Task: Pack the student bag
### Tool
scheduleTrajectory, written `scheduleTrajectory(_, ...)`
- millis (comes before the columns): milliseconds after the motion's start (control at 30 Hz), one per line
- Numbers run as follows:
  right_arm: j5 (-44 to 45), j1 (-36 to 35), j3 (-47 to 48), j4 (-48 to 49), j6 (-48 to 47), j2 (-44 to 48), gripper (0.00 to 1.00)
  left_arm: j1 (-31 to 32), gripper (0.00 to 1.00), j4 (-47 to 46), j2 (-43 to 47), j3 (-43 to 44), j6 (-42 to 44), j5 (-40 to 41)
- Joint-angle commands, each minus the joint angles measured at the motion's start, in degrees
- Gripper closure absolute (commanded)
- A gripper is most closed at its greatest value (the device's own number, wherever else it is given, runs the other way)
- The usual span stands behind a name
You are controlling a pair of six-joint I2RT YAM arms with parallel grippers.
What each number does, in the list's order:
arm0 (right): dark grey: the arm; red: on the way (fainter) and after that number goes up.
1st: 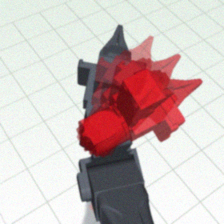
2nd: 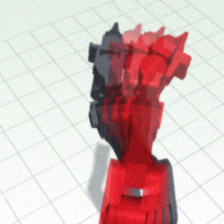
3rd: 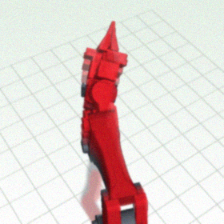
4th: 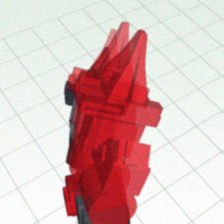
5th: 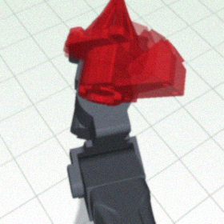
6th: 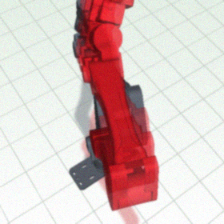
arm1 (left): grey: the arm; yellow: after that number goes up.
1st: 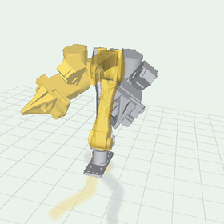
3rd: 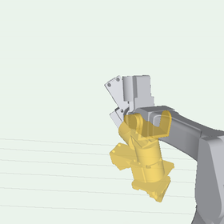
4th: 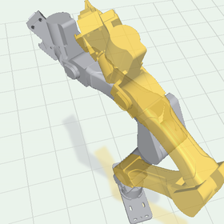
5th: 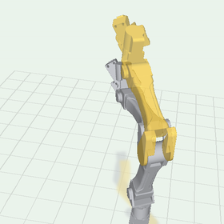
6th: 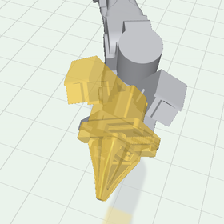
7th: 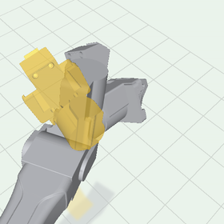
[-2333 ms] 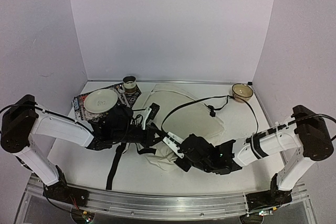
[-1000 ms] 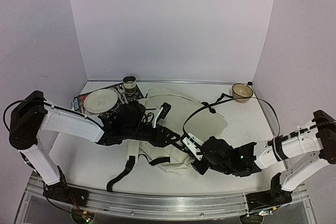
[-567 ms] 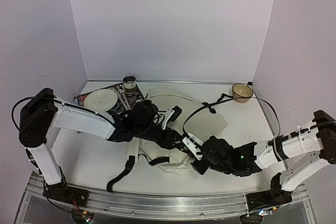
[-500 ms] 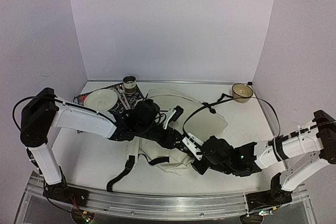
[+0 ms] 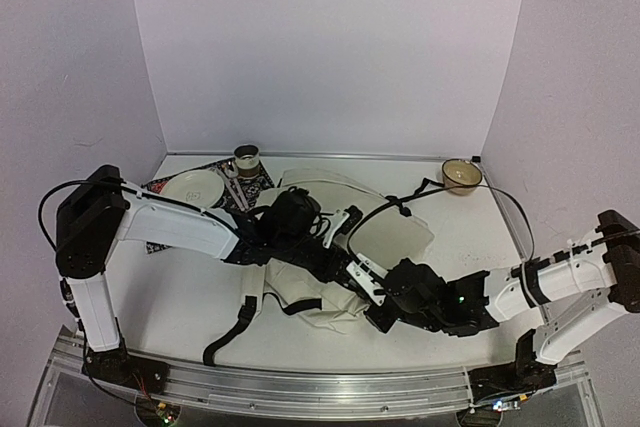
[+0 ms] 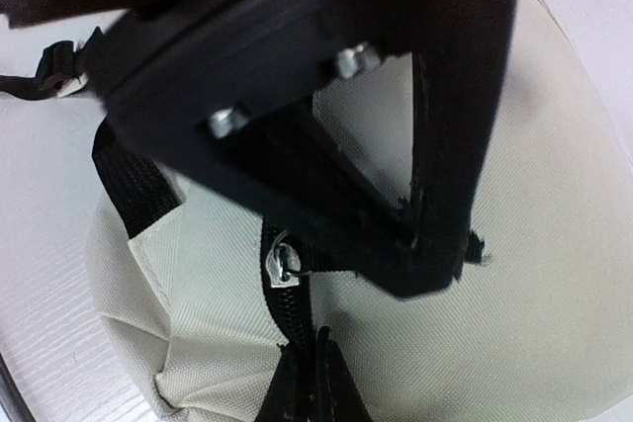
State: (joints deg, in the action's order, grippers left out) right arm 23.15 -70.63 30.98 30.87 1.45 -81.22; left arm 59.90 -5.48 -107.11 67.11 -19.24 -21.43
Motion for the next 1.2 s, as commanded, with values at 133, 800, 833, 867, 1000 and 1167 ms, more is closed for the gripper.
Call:
scheduleTrajectory(133,1.22,-0.12,-2.37,-0.86,1.26,5.27,1.0,-0.5,1.0,-0.4,6.51,-3.13,0.03,9.5)
scheduleTrajectory(800,3.81,-0.12,-8.15,-5.46,5.41,15.23,1.0,-11.75,1.0,-8.07,15.45,-16.73,-4.32,21.04)
scheduleTrajectory(833,3.92,-0.12,-8.23,-5.68,5.45,15.71,1.0,-11.83,1.0,-8.02,15.44,-17.05,-4.4,22.77)
scheduleTrajectory(867,4.07,-0.12,-8.3,-5.83,5.56,16.03,1.0,-11.87,1.0,-8.0,15.42,-17.41,-4.61,23.68)
scheduleTrajectory(1000,3.92,-0.12,-7.74,-6.44,6.39,16.32,0.99,-11.86,0.99,-8.05,15.73,-17.91,-5.47,20.17)
scheduleTrajectory(1167,2.85,-0.12,-2.46,-10.53,6.89,13.4,0.79,-11.84,0.91,-7.97,18.57,-18.43,-6.0,16.77)
